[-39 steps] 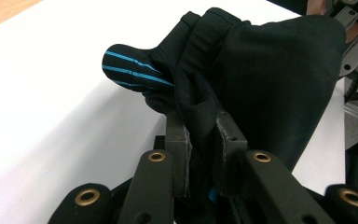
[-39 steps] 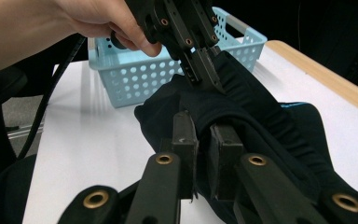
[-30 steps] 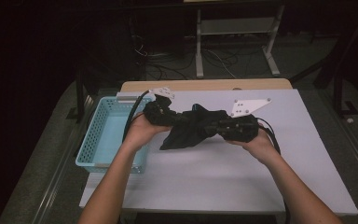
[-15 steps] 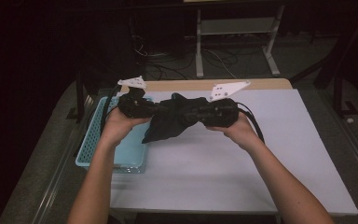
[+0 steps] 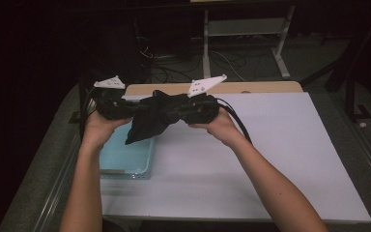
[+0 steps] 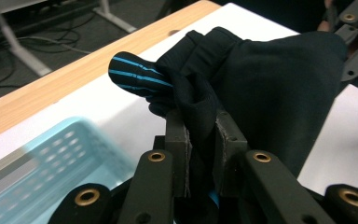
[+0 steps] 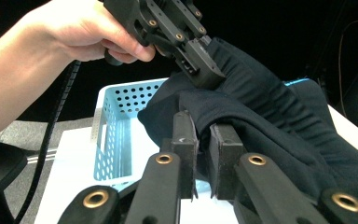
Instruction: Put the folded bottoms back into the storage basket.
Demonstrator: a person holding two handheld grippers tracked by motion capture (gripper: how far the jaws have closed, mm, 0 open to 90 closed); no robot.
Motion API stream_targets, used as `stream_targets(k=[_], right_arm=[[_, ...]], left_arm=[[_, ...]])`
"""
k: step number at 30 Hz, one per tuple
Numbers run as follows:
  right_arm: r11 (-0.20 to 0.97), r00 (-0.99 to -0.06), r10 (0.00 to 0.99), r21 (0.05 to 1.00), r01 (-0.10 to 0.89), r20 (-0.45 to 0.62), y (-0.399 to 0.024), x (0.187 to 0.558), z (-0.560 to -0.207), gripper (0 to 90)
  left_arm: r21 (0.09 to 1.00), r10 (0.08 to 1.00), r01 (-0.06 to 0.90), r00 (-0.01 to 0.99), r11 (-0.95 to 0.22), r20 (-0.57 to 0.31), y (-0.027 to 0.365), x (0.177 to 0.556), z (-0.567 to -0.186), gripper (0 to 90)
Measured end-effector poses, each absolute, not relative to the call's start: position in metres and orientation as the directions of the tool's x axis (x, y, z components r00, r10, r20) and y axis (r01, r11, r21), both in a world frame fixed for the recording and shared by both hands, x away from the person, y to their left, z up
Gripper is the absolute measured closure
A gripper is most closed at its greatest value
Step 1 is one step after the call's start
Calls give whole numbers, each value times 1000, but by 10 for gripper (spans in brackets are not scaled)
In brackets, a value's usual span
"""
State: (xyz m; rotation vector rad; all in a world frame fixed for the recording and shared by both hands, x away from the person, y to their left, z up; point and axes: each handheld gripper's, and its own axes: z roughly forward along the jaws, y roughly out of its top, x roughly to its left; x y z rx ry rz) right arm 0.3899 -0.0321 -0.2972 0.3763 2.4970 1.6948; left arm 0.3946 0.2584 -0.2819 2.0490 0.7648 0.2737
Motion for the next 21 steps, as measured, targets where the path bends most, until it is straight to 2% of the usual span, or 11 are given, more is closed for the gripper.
stream_targets(k=[10, 21], right_arm=[[384, -972, 228, 913, 139, 52, 11, 403, -301, 818], [449, -979, 198, 883, 141, 55, 59, 415, -323, 818]], left_arm=[[811, 706, 461, 703, -360, -86, 303, 394, -287, 784], [774, 788, 540, 609, -330, -89, 339, 400, -311, 784]])
